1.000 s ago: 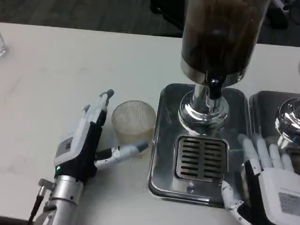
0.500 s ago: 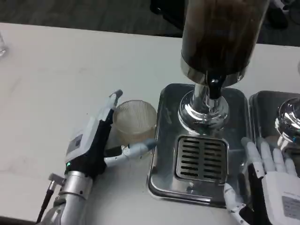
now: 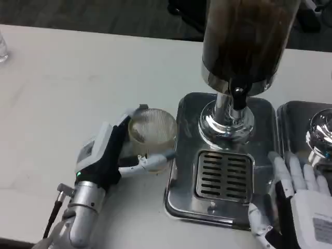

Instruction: Grasp the cup under the faucet to collect the drink, then remove the cup.

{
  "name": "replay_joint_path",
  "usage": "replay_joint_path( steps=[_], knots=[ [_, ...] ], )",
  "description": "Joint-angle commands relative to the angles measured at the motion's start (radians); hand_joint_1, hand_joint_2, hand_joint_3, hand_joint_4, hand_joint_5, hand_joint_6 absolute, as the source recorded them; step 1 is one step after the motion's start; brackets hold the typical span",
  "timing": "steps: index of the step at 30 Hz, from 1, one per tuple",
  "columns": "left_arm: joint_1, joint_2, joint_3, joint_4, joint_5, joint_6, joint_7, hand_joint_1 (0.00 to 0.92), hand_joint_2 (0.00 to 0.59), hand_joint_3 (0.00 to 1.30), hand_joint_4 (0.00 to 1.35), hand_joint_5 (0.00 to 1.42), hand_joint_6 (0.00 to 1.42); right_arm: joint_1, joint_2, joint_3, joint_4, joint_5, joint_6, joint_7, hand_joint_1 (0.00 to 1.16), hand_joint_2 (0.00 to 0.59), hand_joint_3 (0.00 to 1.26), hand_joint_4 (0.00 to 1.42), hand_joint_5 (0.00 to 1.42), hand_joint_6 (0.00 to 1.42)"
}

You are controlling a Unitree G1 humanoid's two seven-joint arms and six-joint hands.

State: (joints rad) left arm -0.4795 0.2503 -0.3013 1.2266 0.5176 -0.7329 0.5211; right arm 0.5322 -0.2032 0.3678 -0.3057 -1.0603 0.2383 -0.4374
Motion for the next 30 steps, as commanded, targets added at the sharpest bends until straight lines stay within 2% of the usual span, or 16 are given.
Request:
replay_joint_path(
  steps=[1,6,9,12,18,30],
  knots=[
    [-0.018,-0.004,-0.018,0.019,0.015,0.025,-0.005,0.638,0.047,0.62,0.73,0.95,0.98,-0.006,0.002,-0.004,-0.011,-0.002,-0.002,0.01,0.15,0.522,0.06,0.0,0.0,0.03],
    [-0.012,0.003,-0.025,0.003,0.034,0.019,0.079,0.65,0.001,0.84,0.99,1.17,1.19,-0.008,0.007,-0.004,-0.006,0.002,-0.001,0.01,0.14,0.511,0.06,0.0,0.0,0.04],
    [-0.004,0.006,-0.036,-0.012,0.062,0.017,0.17,0.66,0.0,0.91,1.05,1.2,1.26,-0.011,0.008,-0.005,-0.003,0.004,-0.002,0.011,0.14,0.509,0.06,0.0,0.0,0.04],
    [0.0,0.005,-0.04,-0.022,0.084,0.017,0.251,0.659,0.0,0.93,1.08,1.23,1.28,-0.014,0.007,-0.005,-0.001,0.004,-0.003,0.013,0.14,0.507,0.06,0.0,0.0,0.05],
    [0.001,0.005,-0.038,-0.025,0.09,0.008,0.309,0.655,0.0,0.98,1.17,1.28,1.35,-0.018,0.006,-0.007,0.001,0.004,-0.006,0.008,0.14,0.506,0.06,0.0,0.0,0.05],
    [0.004,-0.002,-0.047,-0.067,0.094,-0.041,0.317,0.645,0.0,1.01,1.23,1.3,1.42,-0.012,0.007,-0.019,-0.004,0.002,-0.005,-0.011,0.14,0.506,0.06,0.0,0.0,0.06]
  ],
)
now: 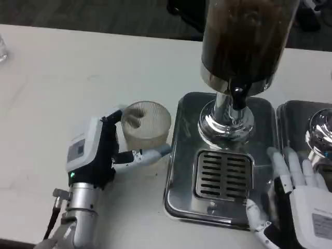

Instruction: Grasp the cup under the faucet to collect the drink, then remove the cup.

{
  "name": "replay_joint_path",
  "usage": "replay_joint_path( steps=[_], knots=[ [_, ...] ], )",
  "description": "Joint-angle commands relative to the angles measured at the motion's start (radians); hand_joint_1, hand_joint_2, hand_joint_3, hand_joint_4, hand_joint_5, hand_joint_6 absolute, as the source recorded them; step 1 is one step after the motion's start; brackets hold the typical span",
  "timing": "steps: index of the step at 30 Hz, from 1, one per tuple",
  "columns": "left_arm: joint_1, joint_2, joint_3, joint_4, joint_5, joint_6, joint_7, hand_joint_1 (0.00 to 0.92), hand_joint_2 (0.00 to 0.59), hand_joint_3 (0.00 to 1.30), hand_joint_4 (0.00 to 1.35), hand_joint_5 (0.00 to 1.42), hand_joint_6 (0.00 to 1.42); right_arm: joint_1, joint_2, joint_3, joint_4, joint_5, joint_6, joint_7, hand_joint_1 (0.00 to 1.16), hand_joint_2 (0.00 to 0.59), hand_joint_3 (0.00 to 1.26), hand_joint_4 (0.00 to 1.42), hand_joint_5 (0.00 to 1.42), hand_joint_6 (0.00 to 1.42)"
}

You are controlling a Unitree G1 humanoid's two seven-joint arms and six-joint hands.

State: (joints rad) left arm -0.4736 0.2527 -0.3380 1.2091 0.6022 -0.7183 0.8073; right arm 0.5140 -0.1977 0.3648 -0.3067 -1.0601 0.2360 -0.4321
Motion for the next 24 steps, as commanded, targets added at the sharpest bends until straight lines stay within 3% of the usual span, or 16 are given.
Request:
replay_joint_path(
  steps=[1,12,24],
  knots=[
    [-0.002,-0.007,-0.014,-0.056,0.012,-0.062,0.025,0.647,0.0,1.01,1.22,1.3,1.42,0.007,0.002,-0.018,-0.004,0.003,-0.003,-0.017,0.14,0.506,0.06,0.0,0.0,0.06],
    [-0.042,-0.052,-0.123,-0.073,0.105,-0.056,-0.006,0.636,0.0,1.0,1.2,1.29,1.42,0.022,0.017,-0.03,-0.017,-0.027,0.017,-0.035,0.14,0.506,0.06,0.0,0.0,0.0],
    [-0.149,-0.176,-0.2,0.015,0.152,0.06,-0.035,0.636,0.0,1.0,1.2,1.29,1.42,0.049,0.036,-0.023,-0.031,-0.064,0.032,-0.033,0.14,0.506,0.06,0.0,0.0,0.0]
  ],
)
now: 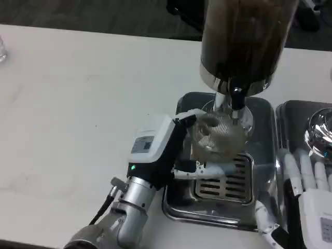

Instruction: Grasp the cup under the faucet to collect the drink, then remove the cup.

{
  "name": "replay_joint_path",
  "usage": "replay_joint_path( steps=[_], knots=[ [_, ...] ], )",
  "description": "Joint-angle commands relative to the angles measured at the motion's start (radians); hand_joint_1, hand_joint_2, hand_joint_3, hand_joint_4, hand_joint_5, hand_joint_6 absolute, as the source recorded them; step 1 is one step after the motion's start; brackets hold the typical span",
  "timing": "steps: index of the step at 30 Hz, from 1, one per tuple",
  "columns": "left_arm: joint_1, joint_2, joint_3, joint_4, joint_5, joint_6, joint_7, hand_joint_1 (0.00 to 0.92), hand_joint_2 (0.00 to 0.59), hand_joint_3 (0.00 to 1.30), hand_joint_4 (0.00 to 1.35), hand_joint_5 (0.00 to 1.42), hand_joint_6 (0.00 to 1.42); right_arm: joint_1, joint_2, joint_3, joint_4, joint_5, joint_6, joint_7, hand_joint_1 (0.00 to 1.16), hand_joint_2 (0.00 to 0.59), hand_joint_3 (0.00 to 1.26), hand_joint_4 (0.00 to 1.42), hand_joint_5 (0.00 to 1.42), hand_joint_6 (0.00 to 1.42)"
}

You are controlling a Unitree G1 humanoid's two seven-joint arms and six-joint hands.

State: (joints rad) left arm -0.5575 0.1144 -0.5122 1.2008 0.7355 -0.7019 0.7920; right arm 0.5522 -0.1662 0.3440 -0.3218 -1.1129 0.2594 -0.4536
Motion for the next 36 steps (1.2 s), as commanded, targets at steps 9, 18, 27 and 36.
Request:
replay_joint_path(
  steps=[9,18,27,36],
  knots=[
    [-0.077,-0.074,-0.027,0.061,0.005,0.073,-0.069,0.636,0.0,1.0,1.21,1.3,1.42,0.03,0.033,0.004,-0.017,-0.014,0.021,-0.035,0.14,0.506,0.06,0.0,0.0,0.0],
    [-0.048,-0.066,-0.034,0.056,0.005,0.06,-0.06,0.621,0.0,0.99,1.17,1.27,1.41,0.021,0.035,-0.004,-0.01,-0.003,0.016,-0.028,0.14,0.506,0.06,0.0,0.0,0.0],
    [-0.024,-0.051,-0.029,0.054,-0.019,0.044,-0.084,0.376,0.011,0.79,0.97,1.17,1.25,-0.002,0.032,-0.014,0.007,0.019,0.007,-0.021,0.14,0.507,0.06,0.0,0.0,0.0],
    [-0.02,-0.048,-0.019,0.054,-0.043,0.031,-0.139,0.208,0.033,0.5,0.65,0.91,0.89,-0.009,0.03,-0.014,0.012,0.026,0.003,-0.018,0.13,0.511,0.06,0.0,0.0,0.0]
  ],
)
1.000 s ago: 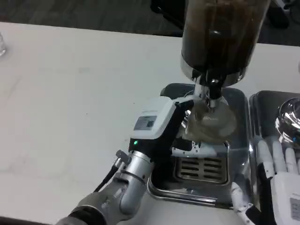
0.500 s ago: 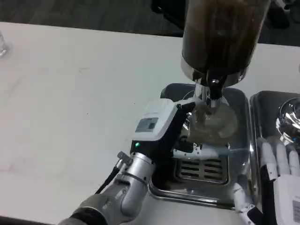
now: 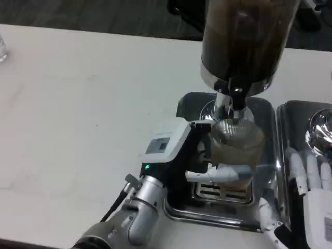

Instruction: Grasp the cup under the faucet to collect the drink, then remove the cup.

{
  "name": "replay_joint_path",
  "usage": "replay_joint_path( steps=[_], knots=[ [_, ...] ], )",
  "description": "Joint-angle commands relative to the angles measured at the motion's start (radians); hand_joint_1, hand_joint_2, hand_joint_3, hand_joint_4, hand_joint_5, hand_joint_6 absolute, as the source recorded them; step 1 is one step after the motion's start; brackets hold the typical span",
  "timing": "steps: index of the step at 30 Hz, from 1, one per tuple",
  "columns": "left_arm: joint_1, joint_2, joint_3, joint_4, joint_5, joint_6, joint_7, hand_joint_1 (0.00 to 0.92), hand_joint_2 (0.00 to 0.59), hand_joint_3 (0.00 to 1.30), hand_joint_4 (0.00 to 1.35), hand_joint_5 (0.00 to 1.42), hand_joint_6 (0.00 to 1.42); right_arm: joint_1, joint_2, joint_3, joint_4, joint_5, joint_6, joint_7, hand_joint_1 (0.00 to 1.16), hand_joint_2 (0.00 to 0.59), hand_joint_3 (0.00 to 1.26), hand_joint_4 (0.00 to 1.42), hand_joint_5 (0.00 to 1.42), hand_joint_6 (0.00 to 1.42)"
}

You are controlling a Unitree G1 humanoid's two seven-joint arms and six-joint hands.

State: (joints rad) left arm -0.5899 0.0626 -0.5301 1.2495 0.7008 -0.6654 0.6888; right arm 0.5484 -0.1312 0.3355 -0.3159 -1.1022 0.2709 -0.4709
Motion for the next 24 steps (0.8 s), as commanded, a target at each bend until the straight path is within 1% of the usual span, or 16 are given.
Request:
replay_joint_path(
  steps=[1,2,3,5,6,8,9,11,15,18,21,24],
  knots=[
    [0.011,0.004,-0.002,0.005,-0.008,-0.005,-0.041,0.197,0.033,0.44,0.57,0.84,0.79,-0.005,-0.004,-0.006,0.006,0.017,-0.008,-0.001,0.13,0.511,0.06,0.0,0.0,0.0],
    [0.009,0.005,-0.006,0.002,-0.002,-0.004,-0.039,0.191,0.034,0.38,0.5,0.78,0.68,-0.005,-0.004,-0.007,0.007,0.019,-0.008,-0.002,0.13,0.511,0.06,0.0,0.0,0.0],
    [0.008,0.006,-0.011,-0.001,0.005,-0.003,-0.031,0.189,0.034,0.36,0.46,0.74,0.63,-0.005,-0.003,-0.007,0.007,0.02,-0.008,-0.002,0.12,0.511,0.06,0.0,0.0,0.0],
    [0.007,0.012,-0.024,-0.008,0.023,0.005,-0.009,0.178,0.037,0.32,0.43,0.7,0.57,-0.006,-0.003,-0.008,0.008,0.024,-0.007,-0.002,0.12,0.511,0.06,0.0,0.0,0.0],
    [0.007,0.013,-0.028,-0.01,0.03,0.009,-0.002,0.176,0.037,0.27,0.37,0.61,0.5,-0.006,-0.004,-0.008,0.009,0.027,-0.007,-0.002,0.12,0.511,0.06,0.0,0.0,0.0],
    [0.006,0.017,-0.035,-0.01,0.041,0.018,0.006,0.175,0.037,0.24,0.35,0.57,0.44,-0.007,-0.005,-0.009,0.011,0.033,-0.009,-0.002,0.12,0.511,0.06,0.0,0.0,0.0],
    [0.006,0.018,-0.038,-0.01,0.043,0.022,0.008,0.187,0.034,0.24,0.34,0.54,0.42,-0.008,-0.006,-0.01,0.012,0.035,-0.01,-0.003,0.12,0.511,0.06,0.0,0.0,0.0],
    [0.006,0.021,-0.046,-0.011,0.048,0.027,0.014,0.25,0.034,0.22,0.32,0.5,0.39,-0.011,-0.007,-0.009,0.014,0.036,-0.009,-0.002,0.12,0.512,0.06,0.0,0.0,0.0],
    [0.008,0.026,-0.056,-0.013,0.059,0.032,0.027,0.281,0.034,0.2,0.28,0.47,0.35,-0.015,-0.008,-0.011,0.016,0.042,-0.01,-0.002,0.12,0.512,0.06,0.0,0.0,0.0],
    [0.011,0.033,-0.061,-0.02,0.068,0.031,0.045,0.284,0.034,0.16,0.24,0.44,0.31,-0.016,-0.009,-0.012,0.017,0.044,-0.011,-0.002,0.11,0.512,0.06,0.0,0.0,0.0],
    [0.015,0.039,-0.057,-0.027,0.061,0.025,0.055,0.267,0.028,0.12,0.21,0.44,0.3,-0.019,-0.011,-0.014,0.019,0.047,-0.013,-0.002,0.11,0.512,0.06,0.0,0.0,0.0],
    [0.019,0.048,-0.047,-0.038,0.052,0.01,0.066,0.209,0.017,0.11,0.21,0.43,0.27,-0.023,-0.014,-0.018,0.021,0.051,-0.015,0.001,0.11,0.507,0.06,0.0,0.0,0.0]
  ],
)
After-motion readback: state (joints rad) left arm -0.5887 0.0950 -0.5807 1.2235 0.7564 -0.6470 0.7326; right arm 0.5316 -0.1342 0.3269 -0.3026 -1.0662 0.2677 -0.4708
